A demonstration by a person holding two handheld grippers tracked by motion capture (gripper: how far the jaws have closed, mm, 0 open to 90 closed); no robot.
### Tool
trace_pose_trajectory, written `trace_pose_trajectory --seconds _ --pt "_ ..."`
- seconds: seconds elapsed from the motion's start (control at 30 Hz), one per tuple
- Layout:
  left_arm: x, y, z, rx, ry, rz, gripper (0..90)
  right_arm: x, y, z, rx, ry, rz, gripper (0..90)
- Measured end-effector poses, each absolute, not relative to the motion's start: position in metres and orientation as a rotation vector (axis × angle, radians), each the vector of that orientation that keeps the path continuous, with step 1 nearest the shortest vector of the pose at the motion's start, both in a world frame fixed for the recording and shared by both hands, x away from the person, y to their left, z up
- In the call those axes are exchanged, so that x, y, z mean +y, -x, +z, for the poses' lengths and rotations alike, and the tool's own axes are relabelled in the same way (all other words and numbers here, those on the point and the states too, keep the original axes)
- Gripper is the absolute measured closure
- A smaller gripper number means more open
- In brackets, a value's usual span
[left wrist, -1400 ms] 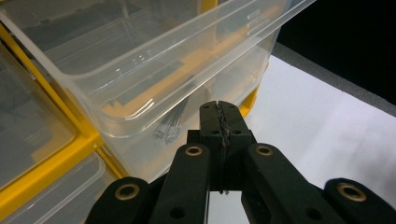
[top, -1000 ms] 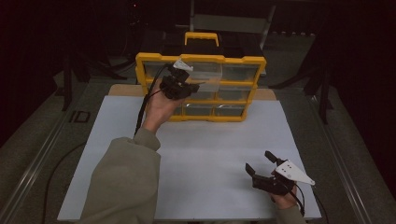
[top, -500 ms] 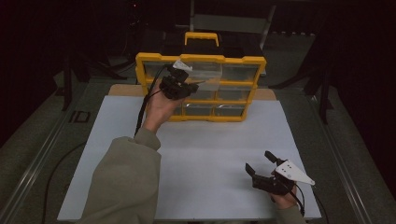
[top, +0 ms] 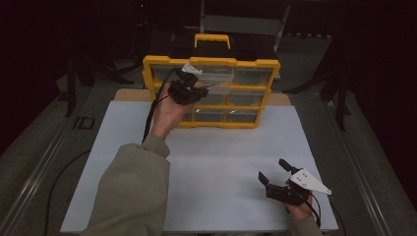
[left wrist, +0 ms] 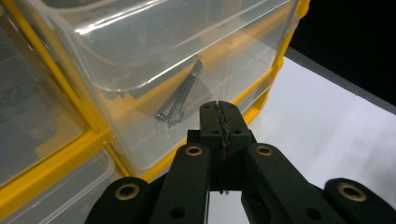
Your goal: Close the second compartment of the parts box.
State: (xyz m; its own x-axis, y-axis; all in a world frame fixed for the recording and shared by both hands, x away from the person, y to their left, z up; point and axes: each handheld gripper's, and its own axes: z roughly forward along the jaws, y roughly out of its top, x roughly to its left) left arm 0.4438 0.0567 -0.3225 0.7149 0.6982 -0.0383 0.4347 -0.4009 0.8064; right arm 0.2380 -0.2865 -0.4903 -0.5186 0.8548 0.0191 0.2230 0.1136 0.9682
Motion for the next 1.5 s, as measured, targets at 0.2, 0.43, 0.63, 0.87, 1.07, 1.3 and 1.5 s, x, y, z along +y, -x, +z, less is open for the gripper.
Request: trace_pose_trajectory --seconds 0.2,0.43,0.63,0.87,1.07,1.3,1.5 --pt "0.057 -0.446 -0.324 0.872 -2.052 0.396 90.0 -0.287 -0.238 -0.49 1.825 -1.046 1.433 10.3" --pt "0.057 -0.447 -0.326 0.89 -2.037 0.405 90.0 -0.287 -0.238 -0.49 1.826 -1.04 1.434 10.3" --pt "0.057 -0.448 -0.329 0.903 -2.035 0.412 90.0 -0.287 -0.238 -0.49 1.825 -1.039 1.434 10.3" --pt "0.057 -0.45 -0.33 0.914 -2.024 0.421 90.0 -0.287 -0.238 -0.49 1.825 -1.038 1.434 10.3" --pt "0.059 -0.452 -0.332 0.941 -2.011 0.443 90.0 -0.287 -0.238 -0.49 1.825 -1.041 1.43 10.3" --pt "0.063 -0.456 -0.33 0.964 -1.991 0.461 90.0 -0.287 -0.238 -0.49 1.827 -1.048 1.428 10.3" --pt "0.064 -0.456 -0.328 0.964 -1.976 0.474 90.0 -0.286 -0.238 -0.49 1.829 -1.047 1.428 10.3"
